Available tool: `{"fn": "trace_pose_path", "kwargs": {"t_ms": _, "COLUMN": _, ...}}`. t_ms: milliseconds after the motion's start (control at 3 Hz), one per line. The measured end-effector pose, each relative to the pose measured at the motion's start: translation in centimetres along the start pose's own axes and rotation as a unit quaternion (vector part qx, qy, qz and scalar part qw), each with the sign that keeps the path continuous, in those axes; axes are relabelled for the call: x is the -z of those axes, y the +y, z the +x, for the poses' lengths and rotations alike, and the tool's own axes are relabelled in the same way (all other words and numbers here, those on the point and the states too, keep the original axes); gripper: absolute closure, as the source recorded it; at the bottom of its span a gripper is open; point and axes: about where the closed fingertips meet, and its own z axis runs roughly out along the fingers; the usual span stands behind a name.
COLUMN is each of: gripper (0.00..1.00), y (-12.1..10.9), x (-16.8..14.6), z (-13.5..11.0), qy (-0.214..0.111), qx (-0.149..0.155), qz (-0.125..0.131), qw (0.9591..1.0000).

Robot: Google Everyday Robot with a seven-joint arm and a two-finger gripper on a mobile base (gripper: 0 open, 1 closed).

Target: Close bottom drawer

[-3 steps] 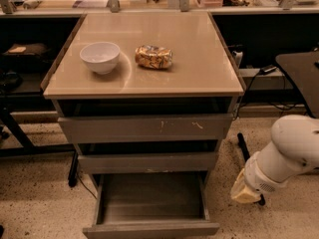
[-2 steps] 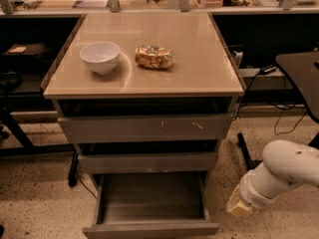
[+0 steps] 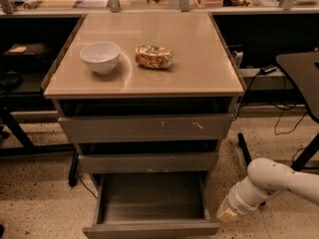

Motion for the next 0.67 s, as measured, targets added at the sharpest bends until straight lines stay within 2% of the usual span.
{"fn": "trace_pose_path", "kwargs": {"t_ms": 333, "gripper": 1.0, "y": 0.0, "x": -0.3, "z": 0.0, "qy": 0.002, "qx": 0.001, "qz": 0.0, "qw": 1.0}}
{"fn": "trace_pose_path", "kwargs": {"t_ms": 667, "gripper": 1.0, "y": -1.2, "x": -2.5, "z": -0.1, "qy": -0.029, "qx": 0.004, "qz": -0.004, "qw": 0.9995}}
